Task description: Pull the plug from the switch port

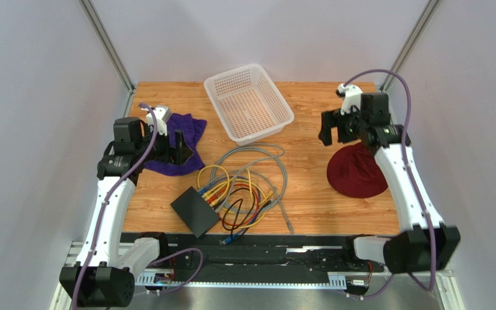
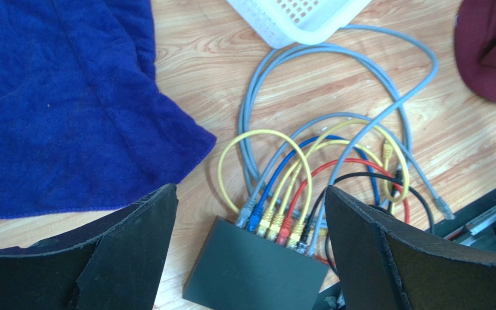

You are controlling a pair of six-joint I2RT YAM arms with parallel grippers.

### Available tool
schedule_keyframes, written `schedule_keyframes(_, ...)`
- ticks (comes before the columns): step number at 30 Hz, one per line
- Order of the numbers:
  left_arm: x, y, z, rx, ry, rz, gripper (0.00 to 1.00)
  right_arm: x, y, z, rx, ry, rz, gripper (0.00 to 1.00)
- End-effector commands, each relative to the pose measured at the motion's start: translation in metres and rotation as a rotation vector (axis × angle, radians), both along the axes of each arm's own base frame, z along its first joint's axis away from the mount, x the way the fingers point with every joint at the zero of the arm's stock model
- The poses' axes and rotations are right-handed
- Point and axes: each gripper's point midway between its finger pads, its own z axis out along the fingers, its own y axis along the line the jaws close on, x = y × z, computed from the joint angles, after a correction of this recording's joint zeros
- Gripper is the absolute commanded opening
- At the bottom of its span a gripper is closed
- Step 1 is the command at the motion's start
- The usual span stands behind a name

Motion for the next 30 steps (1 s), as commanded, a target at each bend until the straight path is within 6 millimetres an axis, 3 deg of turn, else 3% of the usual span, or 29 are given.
schedule_keyframes(1, 0.000, 0.005, -0.001, 0.108, -0.044, -0.082, 0.92, 0.082, 0.045, 0.032, 0.192, -0.153, 0.058, 0.93)
schedule_keyframes(2, 0.001, 0.006, -0.003, 0.117, -0.042, -0.082, 0.92, 0.092, 0.051, 0.026, 0.201, -0.138, 0.064, 0.93)
schedule_keyframes(3, 0.003, 0.006, -0.003, 0.117, -0.033, -0.081, 0.92, 0.105, 0.057, 0.037, 0.208, -0.163, 0.072, 0.93)
schedule_keyframes(4, 0.005, 0.006, -0.001, 0.114, -0.031, -0.079, 0.92, 0.119, 0.071, 0.017, 0.212, -0.111, 0.087, 0.92)
schedule_keyframes(6, 0.010, 0.005, 0.002, 0.102, -0.030, -0.081, 0.92, 0.135, 0.086, 0.017, 0.218, -0.114, 0.113, 0.92)
schedule_keyframes(10, 0.025, 0.006, 0.001, 0.103, -0.056, -0.066, 0.92, 0.186, 0.117, 0.000, 0.189, -0.108, 0.145, 0.92)
schedule_keyframes(12, 0.032, 0.006, -0.001, 0.086, -0.043, -0.042, 0.92, 0.207, 0.117, -0.008, 0.163, -0.115, 0.105, 0.91)
schedule_keyframes(13, 0.033, 0.006, -0.001, 0.075, -0.032, -0.035, 0.92, 0.219, 0.121, 0.003, 0.164, -0.151, 0.103, 0.92)
schedule_keyframes(14, 0.034, 0.006, -0.002, 0.074, -0.025, -0.038, 0.92, 0.231, 0.125, -0.018, 0.151, -0.123, 0.105, 0.92)
schedule_keyframes(16, 0.036, 0.005, -0.001, 0.075, -0.032, -0.050, 0.92, 0.250, 0.127, -0.017, 0.133, -0.151, 0.092, 0.92)
schedule_keyframes(17, 0.036, 0.006, -0.001, 0.079, -0.030, -0.046, 0.92, 0.258, 0.127, -0.037, 0.117, -0.126, 0.083, 0.92)
schedule_keyframes(20, 0.036, 0.010, 0.002, 0.085, -0.035, -0.027, 0.92, 0.276, 0.125, -0.045, 0.098, -0.143, 0.056, 0.92)
schedule_keyframes(21, 0.036, 0.011, 0.002, 0.084, -0.035, -0.023, 0.92, 0.282, 0.122, -0.061, 0.069, -0.130, 0.038, 0.92)
schedule_keyframes(24, 0.037, 0.014, -0.001, 0.092, -0.023, -0.016, 0.92, 0.291, 0.122, -0.078, 0.048, -0.128, 0.020, 0.92)
schedule_keyframes(30, 0.044, 0.017, -0.003, 0.086, -0.007, -0.004, 0.92, 0.281, 0.128, -0.109, 0.033, -0.056, 0.026, 0.89)
